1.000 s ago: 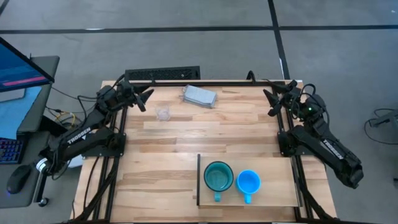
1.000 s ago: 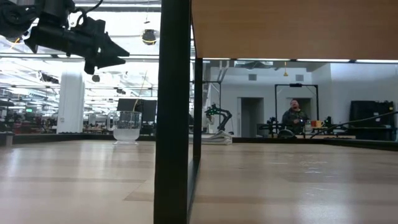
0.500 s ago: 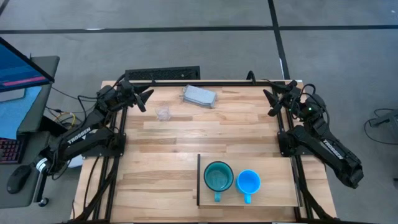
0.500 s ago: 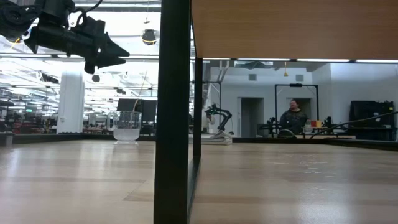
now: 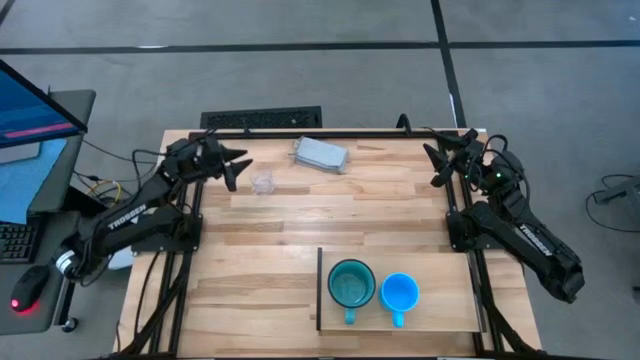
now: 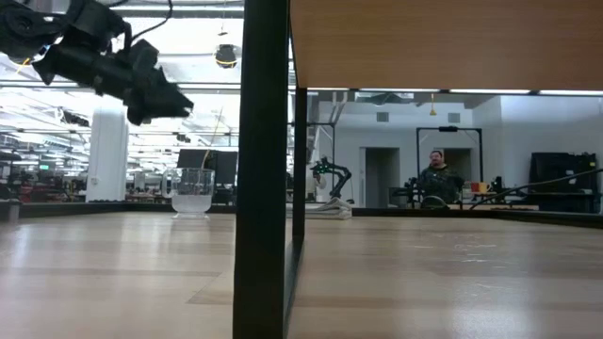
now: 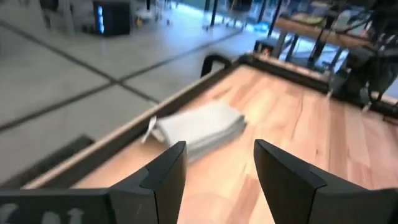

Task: Stack small to large cups/mugs on shelf
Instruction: Put the transparent mug on the shelf

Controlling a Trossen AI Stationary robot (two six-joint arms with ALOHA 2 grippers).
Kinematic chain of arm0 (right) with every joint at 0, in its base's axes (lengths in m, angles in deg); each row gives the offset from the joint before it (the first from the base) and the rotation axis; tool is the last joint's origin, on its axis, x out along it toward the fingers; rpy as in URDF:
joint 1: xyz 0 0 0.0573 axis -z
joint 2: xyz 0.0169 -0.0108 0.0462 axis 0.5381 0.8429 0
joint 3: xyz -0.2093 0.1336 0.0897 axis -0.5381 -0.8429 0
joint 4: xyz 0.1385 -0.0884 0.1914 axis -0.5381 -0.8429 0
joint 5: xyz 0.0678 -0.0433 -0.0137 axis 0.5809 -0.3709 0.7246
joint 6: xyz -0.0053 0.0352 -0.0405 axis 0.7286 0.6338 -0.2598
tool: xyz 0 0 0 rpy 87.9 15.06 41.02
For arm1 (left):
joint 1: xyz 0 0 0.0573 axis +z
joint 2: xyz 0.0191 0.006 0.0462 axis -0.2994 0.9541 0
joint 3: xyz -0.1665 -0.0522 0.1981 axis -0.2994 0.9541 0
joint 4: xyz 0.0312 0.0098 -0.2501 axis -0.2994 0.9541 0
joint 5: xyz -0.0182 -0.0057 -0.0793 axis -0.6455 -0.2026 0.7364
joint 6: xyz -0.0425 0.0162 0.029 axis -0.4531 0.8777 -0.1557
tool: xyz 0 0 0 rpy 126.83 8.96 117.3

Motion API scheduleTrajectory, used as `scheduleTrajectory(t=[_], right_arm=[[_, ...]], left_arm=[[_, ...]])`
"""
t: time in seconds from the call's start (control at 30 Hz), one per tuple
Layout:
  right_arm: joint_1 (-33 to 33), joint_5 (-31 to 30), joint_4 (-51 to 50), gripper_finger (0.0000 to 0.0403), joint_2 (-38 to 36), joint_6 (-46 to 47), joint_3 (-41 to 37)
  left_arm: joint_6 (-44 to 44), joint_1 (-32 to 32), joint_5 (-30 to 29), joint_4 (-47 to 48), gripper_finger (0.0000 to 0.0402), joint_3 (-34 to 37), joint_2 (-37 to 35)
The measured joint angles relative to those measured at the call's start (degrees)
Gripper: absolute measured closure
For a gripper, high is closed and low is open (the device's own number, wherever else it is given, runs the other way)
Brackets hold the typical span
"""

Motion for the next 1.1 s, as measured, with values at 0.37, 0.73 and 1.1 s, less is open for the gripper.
scheduleTrajectory(t=[0.37,0.73,1.1], right_arm=[[0.0,0.0,0.0,0.0164,0.0,0.0,0.0],[0.0,0.0,0.0,0.0164,0.0,0.0,0.0],[0.0,0.0,0.0,0.0164,0.0,0.0,0.0]], left_arm=[[-6.9,-2.2,-6.0,-3.5,0.0223,0.0,3.8],[-3.8,-2.2,-5.5,-3.6,0.0219,0.0,3.8],[-11.7,-2.2,-7.1,-3.5,0.0143,0.0,3.8]])
